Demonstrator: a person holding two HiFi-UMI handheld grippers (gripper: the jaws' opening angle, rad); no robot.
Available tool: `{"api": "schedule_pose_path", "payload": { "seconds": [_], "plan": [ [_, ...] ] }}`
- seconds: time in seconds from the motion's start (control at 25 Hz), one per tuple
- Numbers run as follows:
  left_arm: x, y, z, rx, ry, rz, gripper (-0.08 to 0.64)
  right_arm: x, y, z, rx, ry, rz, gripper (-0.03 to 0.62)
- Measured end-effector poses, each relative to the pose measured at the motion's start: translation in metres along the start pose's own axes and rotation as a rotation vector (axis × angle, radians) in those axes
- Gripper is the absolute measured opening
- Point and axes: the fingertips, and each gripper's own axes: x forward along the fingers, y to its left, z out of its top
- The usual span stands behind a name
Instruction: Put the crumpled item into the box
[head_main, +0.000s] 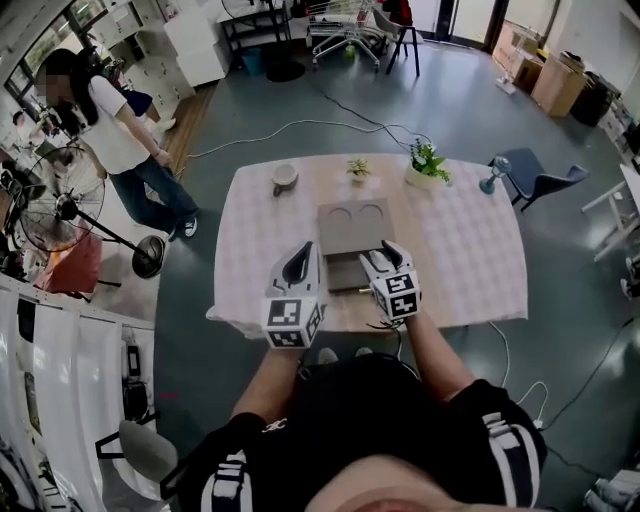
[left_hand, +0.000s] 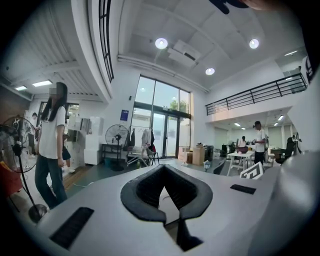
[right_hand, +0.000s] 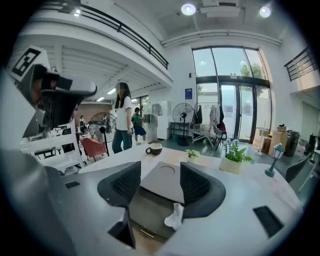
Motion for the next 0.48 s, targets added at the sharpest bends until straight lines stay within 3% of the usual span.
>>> {"api": "schedule_pose_path", "payload": {
  "seconds": [0.48],
  "plan": [
    [0.013, 0.022, -0.004, -0.005, 0.013, 0.014, -0.003, 0.04, -0.001, -0.096, 0.016, 0.256, 0.007, 0.229]
  ]
}}
